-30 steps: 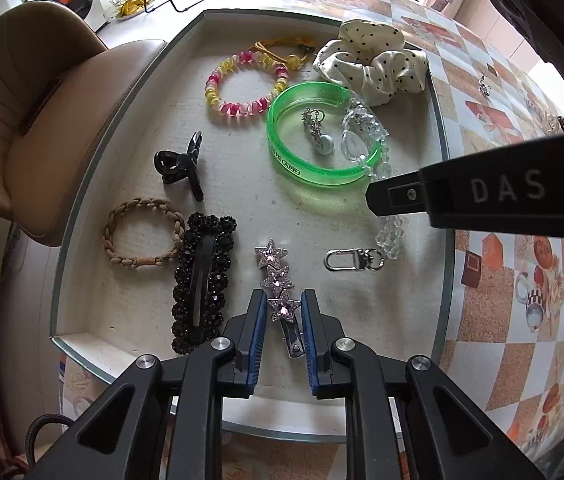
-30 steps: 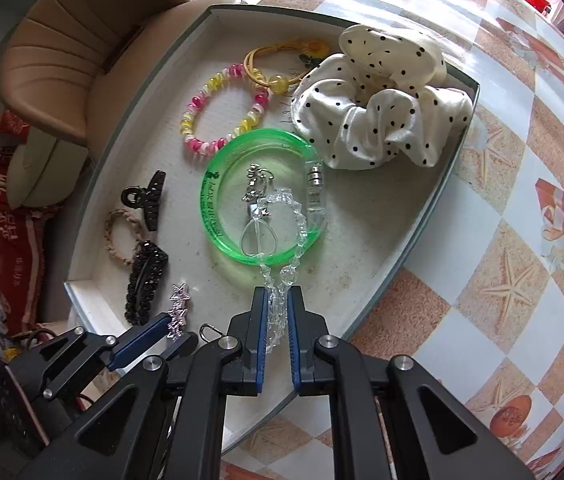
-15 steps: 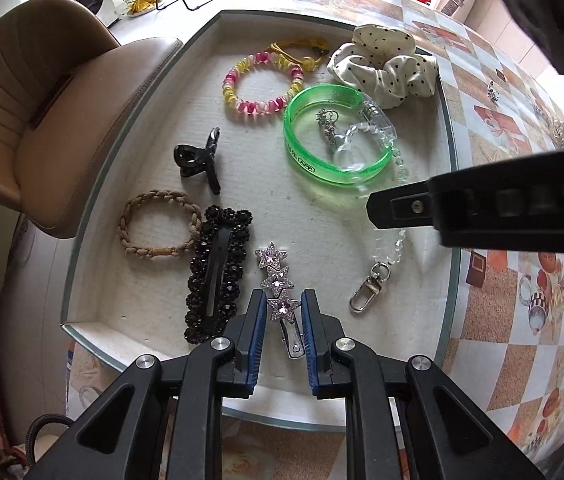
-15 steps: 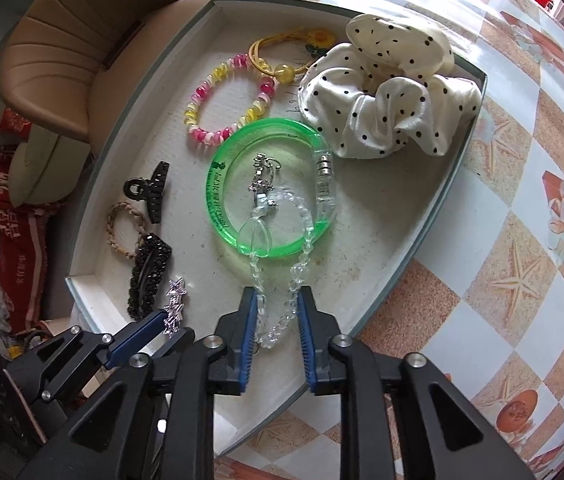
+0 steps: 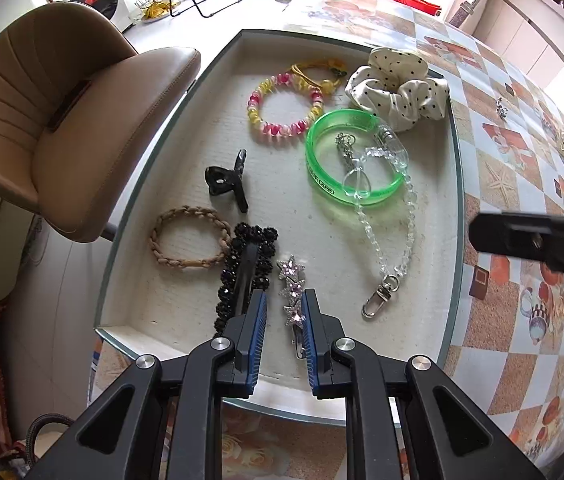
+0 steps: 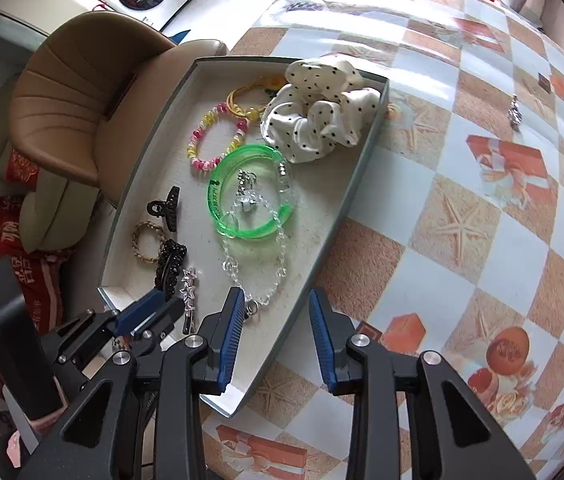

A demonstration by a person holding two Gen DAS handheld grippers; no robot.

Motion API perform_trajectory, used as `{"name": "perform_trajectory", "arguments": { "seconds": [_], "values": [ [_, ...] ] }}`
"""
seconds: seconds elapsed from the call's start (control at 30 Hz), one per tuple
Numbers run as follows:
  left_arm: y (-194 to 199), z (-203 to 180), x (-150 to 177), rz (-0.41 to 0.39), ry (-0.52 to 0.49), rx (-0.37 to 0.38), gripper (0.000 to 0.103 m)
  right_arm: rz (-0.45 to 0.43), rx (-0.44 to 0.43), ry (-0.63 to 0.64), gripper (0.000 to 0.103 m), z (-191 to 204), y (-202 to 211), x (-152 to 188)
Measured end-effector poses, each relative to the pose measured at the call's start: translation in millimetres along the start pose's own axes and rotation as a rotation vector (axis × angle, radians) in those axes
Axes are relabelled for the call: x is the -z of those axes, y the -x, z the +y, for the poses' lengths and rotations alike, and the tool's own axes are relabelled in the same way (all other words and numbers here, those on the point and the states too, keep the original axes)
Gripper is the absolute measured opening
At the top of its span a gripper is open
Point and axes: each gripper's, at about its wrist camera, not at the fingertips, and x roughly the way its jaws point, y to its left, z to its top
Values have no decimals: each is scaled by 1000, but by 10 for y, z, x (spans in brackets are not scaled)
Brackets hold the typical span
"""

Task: Organize jewelry

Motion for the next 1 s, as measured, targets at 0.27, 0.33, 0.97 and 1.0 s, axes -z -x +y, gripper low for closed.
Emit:
{"name": "perform_trajectory", "arguments": {
  "seconds": [0.27, 0.33, 0.97, 1.0],
  "values": [
    [-20, 8, -55, 2, -7, -25, 21, -6, 1, -26, 37, -23, 20, 56],
    [-24, 22, -58, 2, -3, -28, 21, -4, 3, -27, 37, -29, 26, 68],
    [43, 150, -35, -17, 27, -67, 103, 13, 25, 17, 39, 158, -91, 13],
    [57, 158, -24, -15, 27, -72, 103, 14, 29, 20, 43, 173, -91, 19]
  ]
}}
